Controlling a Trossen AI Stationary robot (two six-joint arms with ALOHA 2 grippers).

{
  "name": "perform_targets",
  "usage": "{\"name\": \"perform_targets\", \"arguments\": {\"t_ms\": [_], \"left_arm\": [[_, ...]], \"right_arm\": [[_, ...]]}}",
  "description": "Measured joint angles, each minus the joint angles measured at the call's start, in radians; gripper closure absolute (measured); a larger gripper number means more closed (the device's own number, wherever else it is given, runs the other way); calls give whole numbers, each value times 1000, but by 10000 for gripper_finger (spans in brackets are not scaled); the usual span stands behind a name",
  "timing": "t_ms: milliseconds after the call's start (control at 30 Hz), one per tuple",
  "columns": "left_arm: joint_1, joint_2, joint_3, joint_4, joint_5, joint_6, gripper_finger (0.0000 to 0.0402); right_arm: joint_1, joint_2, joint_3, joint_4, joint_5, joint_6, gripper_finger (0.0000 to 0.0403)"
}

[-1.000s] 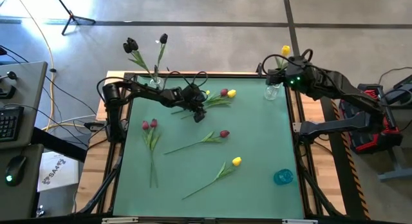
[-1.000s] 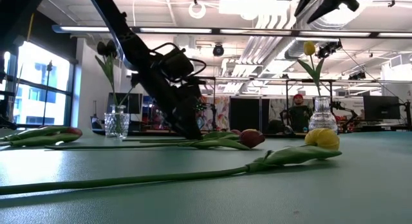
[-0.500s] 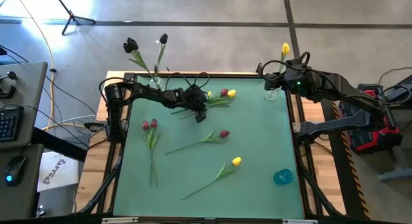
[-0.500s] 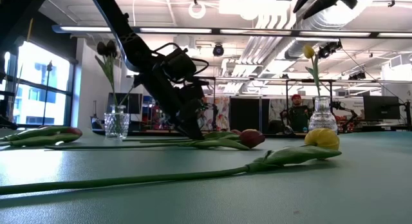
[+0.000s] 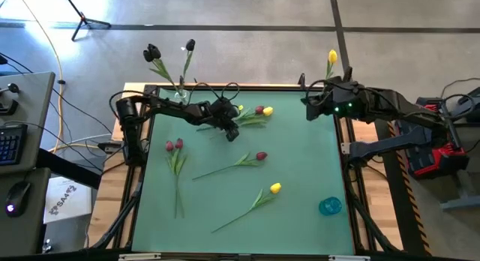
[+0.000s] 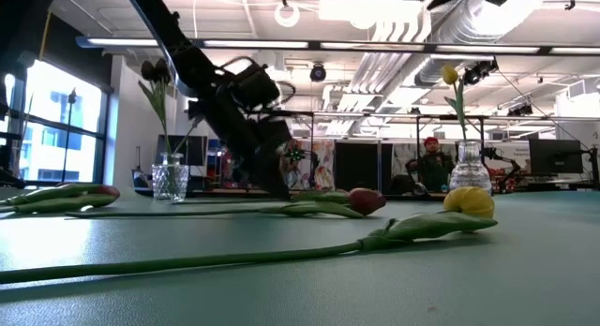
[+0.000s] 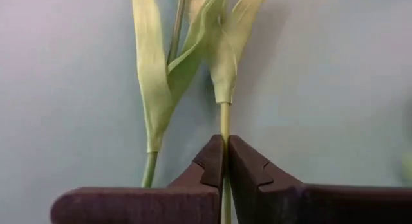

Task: Sort flowers into vase by color
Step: Put the yellow flower into the right transparent vase

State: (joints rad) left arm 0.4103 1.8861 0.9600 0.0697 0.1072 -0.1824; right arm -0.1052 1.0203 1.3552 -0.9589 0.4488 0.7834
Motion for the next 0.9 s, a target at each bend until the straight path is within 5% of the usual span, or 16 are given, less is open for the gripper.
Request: {"name": "perform_targets", "arguments": {"t_ms": [333, 567, 900], "left_arm": [[-21, -183, 4, 266, 54, -191, 401], [-69, -197, 6, 564, 99, -280, 401], [-106, -197, 8, 829, 226, -350, 401]], "right_arm": [[74, 15, -2, 154, -25, 117, 274], [39, 27, -78, 201, -30, 177, 223], [31, 23, -141, 473, -21, -77, 187]]}}
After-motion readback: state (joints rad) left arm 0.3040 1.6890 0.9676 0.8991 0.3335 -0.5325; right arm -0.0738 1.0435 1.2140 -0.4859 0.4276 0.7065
